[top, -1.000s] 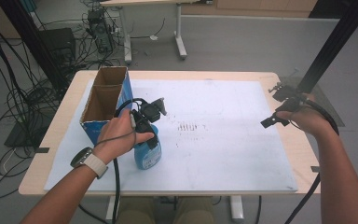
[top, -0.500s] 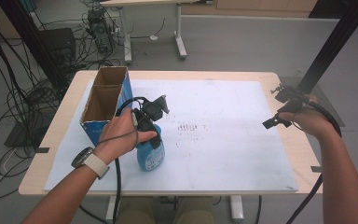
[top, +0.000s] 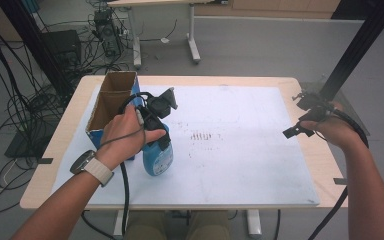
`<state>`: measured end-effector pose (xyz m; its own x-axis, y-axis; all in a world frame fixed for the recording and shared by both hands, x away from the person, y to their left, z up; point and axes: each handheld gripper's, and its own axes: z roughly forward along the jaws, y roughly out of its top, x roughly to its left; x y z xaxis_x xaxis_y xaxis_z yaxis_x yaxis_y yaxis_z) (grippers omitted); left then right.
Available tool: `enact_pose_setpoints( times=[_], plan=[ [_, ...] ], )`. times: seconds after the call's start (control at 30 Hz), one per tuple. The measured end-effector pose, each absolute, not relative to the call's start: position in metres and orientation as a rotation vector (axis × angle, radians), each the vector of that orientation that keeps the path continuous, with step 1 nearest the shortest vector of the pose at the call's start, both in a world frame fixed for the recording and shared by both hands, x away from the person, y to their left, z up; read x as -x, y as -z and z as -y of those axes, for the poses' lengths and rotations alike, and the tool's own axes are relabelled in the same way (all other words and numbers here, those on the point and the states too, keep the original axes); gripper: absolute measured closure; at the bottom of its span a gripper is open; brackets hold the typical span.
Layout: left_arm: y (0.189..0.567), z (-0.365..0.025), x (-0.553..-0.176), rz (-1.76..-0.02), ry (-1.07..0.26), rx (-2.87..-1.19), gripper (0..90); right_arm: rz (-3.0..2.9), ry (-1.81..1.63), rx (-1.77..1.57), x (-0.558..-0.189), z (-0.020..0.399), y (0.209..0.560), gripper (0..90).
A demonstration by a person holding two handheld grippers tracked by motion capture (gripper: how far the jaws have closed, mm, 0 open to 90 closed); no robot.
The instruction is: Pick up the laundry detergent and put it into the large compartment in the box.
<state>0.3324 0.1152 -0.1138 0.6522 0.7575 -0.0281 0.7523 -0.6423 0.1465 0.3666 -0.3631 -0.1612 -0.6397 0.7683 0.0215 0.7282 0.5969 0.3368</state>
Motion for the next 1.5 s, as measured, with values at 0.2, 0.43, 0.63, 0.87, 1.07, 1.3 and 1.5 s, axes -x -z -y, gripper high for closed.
enact_pose_setpoints(
  times=[0.2,0.43,0.63,0.87,1.07,1.3,1.5],
  plan=[
    [0.106,-0.116,-0.333,-1.289,-0.058,-2.714,39.6,-2.689,-0.493,-1.261,-0.366,0.362,0.159,11.6],
    [0.093,-0.117,-0.333,-1.344,-0.07,-2.681,39.6,-2.687,-0.498,-1.258,-0.365,0.361,0.158,11.6],
    [0.077,-0.119,-0.337,-1.373,-0.065,-2.666,39.5,-2.681,-0.511,-1.258,-0.365,0.361,0.157,11.6],
    [0.059,-0.12,-0.336,-1.43,-0.099,-2.639,39.5,-2.682,-0.511,-1.259,-0.365,0.362,0.156,11.6],
    [0.045,-0.122,-0.34,-1.462,-0.102,-2.621,39.5,-2.673,-0.517,-1.256,-0.364,0.362,0.152,11.6],
    [0.026,-0.119,-0.348,-1.492,-0.099,-2.62,39.4,-2.663,-0.524,-1.265,-0.362,0.365,0.153,11.5],
    [0.014,-0.118,-0.355,-1.528,-0.097,-2.601,39.5,-2.659,-0.532,-1.267,-0.363,0.367,0.153,11.5]
  ],
)
